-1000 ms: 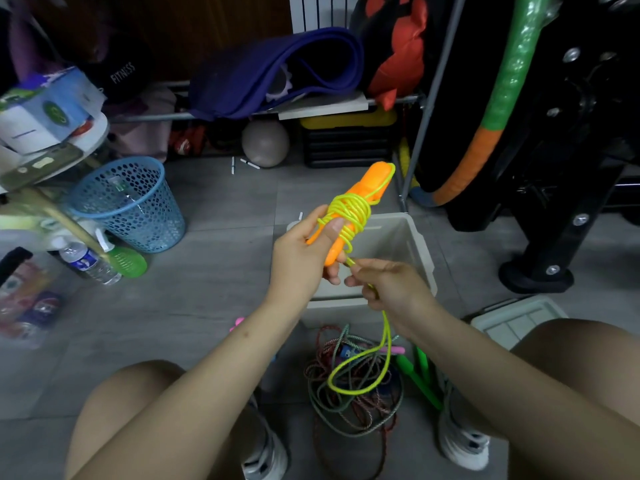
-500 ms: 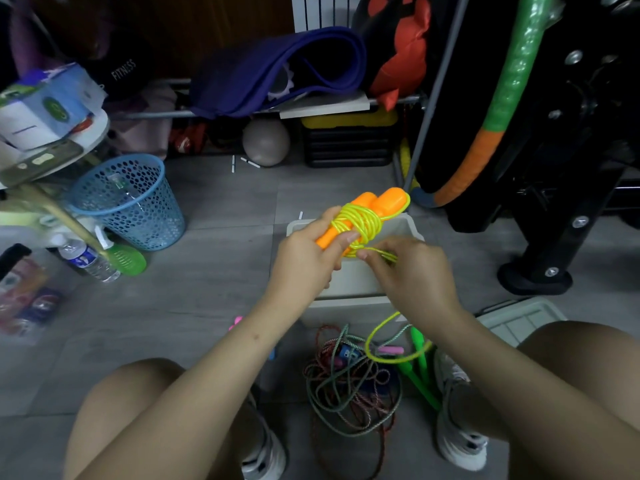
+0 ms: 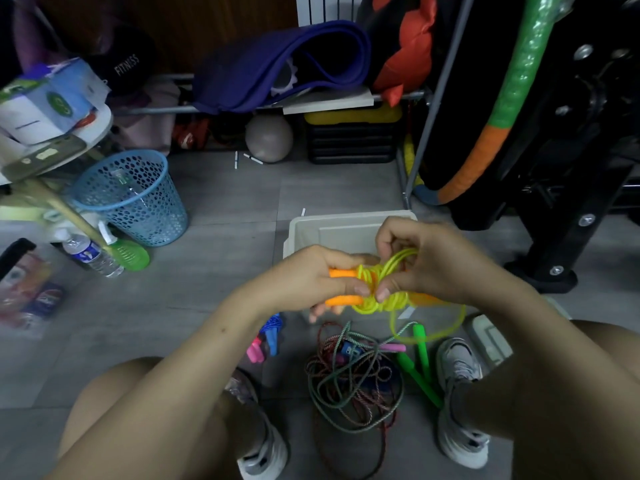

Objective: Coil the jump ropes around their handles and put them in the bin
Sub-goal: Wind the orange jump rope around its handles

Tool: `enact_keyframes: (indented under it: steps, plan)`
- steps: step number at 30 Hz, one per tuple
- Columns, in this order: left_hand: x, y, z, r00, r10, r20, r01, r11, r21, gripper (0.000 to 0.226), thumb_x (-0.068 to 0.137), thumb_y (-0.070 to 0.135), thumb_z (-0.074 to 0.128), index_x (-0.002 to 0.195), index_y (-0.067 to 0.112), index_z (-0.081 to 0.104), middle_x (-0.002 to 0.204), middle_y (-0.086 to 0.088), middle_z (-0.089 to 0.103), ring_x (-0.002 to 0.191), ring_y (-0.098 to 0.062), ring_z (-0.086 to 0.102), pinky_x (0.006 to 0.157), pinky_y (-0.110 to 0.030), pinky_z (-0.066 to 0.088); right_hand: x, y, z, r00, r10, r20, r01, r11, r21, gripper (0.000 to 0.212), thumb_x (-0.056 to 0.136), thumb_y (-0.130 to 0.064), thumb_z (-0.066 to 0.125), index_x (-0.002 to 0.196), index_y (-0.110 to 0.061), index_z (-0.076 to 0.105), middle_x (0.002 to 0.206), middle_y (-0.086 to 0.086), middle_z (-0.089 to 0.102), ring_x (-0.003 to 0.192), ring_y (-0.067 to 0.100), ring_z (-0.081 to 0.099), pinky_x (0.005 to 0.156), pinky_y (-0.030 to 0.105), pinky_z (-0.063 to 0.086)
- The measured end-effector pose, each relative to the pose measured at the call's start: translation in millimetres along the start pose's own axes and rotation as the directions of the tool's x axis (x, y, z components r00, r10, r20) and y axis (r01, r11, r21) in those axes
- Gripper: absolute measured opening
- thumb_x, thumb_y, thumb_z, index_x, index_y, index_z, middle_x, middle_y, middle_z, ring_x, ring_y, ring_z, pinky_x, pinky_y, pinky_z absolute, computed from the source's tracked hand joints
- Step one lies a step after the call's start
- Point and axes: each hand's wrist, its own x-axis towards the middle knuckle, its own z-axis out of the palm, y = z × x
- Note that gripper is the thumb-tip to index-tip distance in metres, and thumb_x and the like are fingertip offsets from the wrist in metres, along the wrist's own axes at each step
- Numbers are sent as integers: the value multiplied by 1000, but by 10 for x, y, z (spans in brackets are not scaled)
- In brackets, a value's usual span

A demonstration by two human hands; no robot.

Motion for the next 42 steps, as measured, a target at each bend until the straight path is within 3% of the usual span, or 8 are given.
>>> enact_keyframes:
  steps: [5,9,14,21,26,33,38,42]
  plan:
    - [-55,105,166,991,-37,125,32,999,43,33,70,14,82,66,43,67,49,0,55,35,-11,39,37,-21,41,59,75,36,969,24,245,-79,973,215,46,54,-16,89,68,-14,46,60,-3,46,57,6,39,52,20,33]
    - [-69,85,132,997,-31,74,30,999,21,43,69,18,83,95,47,67,49,3,56,36,-10,42,40,-24,43,53,195,66,977,28,210,-100,935,340,37,53,-41,88,64,-24,57,71,-9,53,67,7,50,66,21,40]
    - [-88,81,132,999,13,33,-10,998,-69,51,68,9,82,102,43,67,53,-5,58,45,-24,46,37,-23,44,67,344,102,970,125,209,-216,840,498,47,49,-61,85,69,-21,69,85,44,52,77,32,49,70,45,37]
    - [-159,66,24,995,98,-26,-101,940,-325,67,62,13,71,121,39,52,47,-5,55,31,-11,39,34,-18,39,-20,358,62,951,101,293,-280,682,676,66,60,-83,57,92,-29,76,100,-1,73,95,12,68,78,18,50]
    - [-187,-2,-53,992,125,-34,-128,903,-410,53,60,20,76,108,43,69,46,-3,52,33,-10,36,34,-16,38,3,373,241,887,24,460,-423,439,793,87,68,-84,44,124,-19,60,69,6,59,50,10,48,42,21,30]
    - [-216,-41,-99,986,147,-79,-167,872,-461,47,57,25,78,103,36,73,57,-16,56,33,-9,35,34,-17,39,-37,350,300,909,-41,416,-384,309,870,99,71,-80,48,140,-10,42,75,2,57,55,12,39,47,28,16]
    - [-175,-70,-107,970,90,-227,-198,835,-513,48,61,28,73,108,27,67,49,-8,52,32,-9,35,34,-19,39,-40,349,335,957,-26,288,-287,50,957,83,68,-77,54,117,-10,59,101,7,63,65,18,47,52,26,25]
    - [-117,-49,-20,945,32,-326,-216,810,-546,48,72,14,73,118,19,58,46,-4,49,33,-8,33,33,-19,38,-33,292,412,964,55,259,-264,165,950,101,60,-78,61,129,-6,48,101,1,59,69,12,49,53,19,33]
